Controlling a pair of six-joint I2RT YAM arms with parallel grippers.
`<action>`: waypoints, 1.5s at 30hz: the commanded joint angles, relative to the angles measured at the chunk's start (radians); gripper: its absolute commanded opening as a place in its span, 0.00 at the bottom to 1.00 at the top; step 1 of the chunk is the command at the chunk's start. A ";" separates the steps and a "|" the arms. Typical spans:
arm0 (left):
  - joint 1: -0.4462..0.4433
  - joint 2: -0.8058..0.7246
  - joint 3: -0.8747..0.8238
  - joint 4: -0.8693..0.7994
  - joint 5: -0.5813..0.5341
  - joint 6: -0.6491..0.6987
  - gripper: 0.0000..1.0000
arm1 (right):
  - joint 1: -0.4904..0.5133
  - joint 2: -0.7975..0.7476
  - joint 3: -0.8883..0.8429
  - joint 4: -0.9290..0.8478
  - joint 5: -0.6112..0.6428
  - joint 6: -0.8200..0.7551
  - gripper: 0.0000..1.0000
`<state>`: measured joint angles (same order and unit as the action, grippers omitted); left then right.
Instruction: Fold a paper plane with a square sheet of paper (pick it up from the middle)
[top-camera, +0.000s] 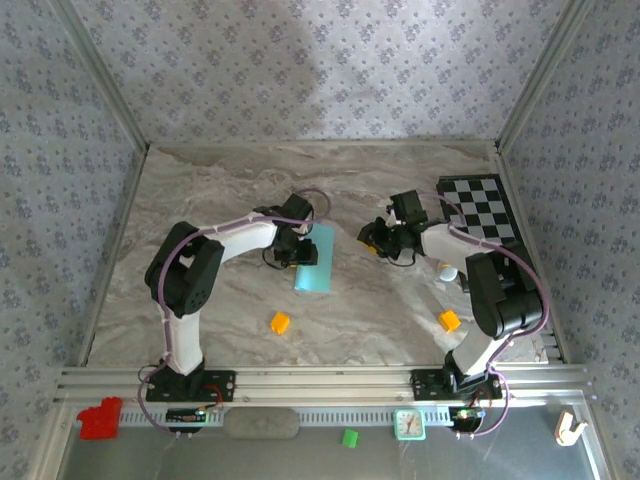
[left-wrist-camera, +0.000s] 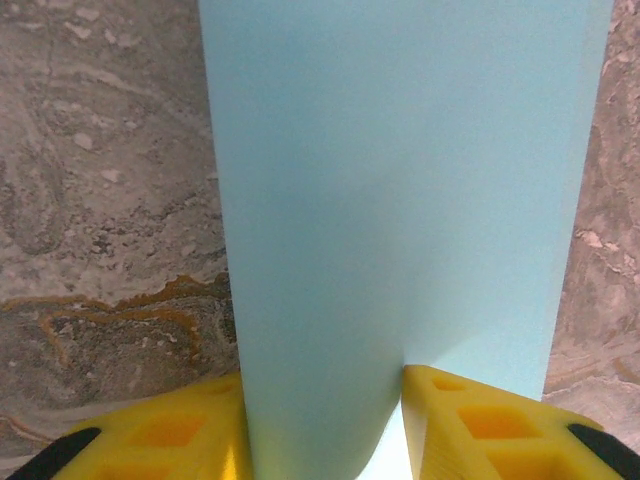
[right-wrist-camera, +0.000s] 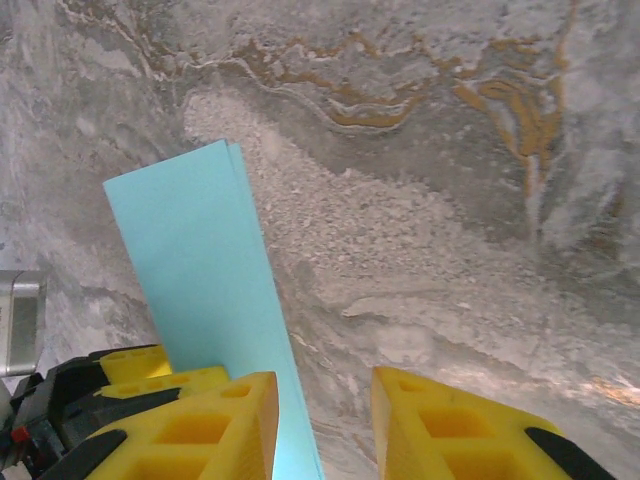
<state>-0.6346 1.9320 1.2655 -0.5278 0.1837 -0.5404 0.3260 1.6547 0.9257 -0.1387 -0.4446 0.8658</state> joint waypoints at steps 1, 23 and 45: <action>0.000 0.059 -0.006 -0.004 0.025 0.050 0.42 | -0.008 -0.031 -0.015 -0.028 0.011 -0.028 0.31; -0.026 0.138 -0.028 -0.018 -0.003 0.102 0.43 | -0.072 -0.086 -0.065 -0.007 -0.002 -0.057 0.45; -0.036 0.191 -0.028 -0.047 -0.033 0.016 0.46 | 0.089 0.019 -0.025 0.092 -0.044 -0.011 0.45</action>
<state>-0.6491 1.9846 1.3022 -0.5701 0.1562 -0.4995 0.3904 1.6485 0.8696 -0.0734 -0.4648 0.8322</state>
